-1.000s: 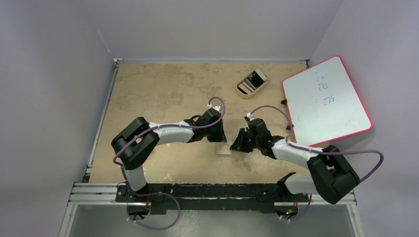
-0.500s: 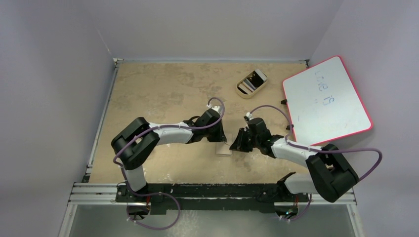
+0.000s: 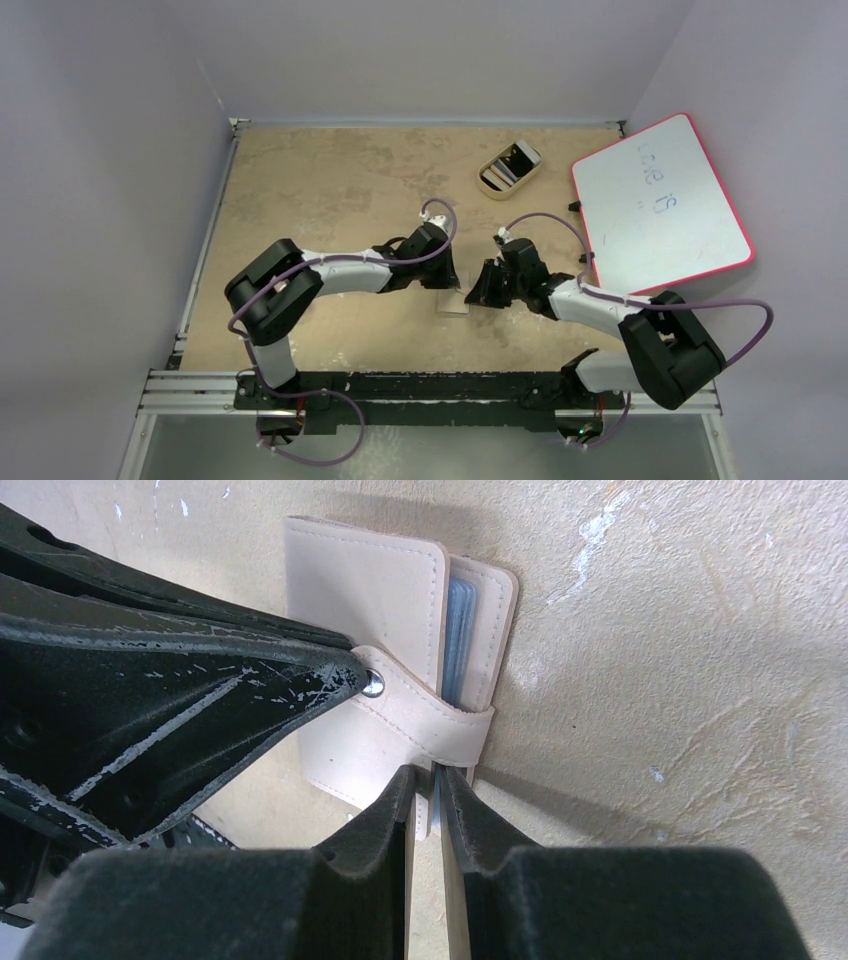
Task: Put the credit cards into the card holder
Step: Close the card holder at the center of the board.
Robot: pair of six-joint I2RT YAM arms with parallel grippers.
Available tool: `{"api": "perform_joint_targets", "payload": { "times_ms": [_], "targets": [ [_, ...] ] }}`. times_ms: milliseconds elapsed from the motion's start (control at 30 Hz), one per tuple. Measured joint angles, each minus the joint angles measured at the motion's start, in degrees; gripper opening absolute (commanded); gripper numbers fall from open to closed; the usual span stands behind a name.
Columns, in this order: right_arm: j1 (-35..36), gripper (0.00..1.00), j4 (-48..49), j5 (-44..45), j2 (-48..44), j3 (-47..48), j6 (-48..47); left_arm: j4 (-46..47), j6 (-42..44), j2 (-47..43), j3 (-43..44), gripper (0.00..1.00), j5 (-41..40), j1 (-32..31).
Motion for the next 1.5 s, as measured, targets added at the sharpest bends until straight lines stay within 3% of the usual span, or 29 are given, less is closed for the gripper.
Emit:
{"api": "perform_joint_targets", "payload": {
  "times_ms": [500,633,1500],
  "targets": [
    [0.0,0.15,0.0,0.0,0.0,0.0,-0.1,-1.2,0.0,-0.5,0.0,0.08,-1.9,-0.9],
    [0.0,0.15,0.0,0.0,0.0,0.0,-0.2,-2.1,-0.2,-0.9,0.0,0.00,-1.8,-0.9],
    [0.0,0.15,0.0,0.0,0.4,0.3,-0.5,-5.7,-0.5,-1.0,1.3,0.00,-0.4,-1.2]
  ]
}}
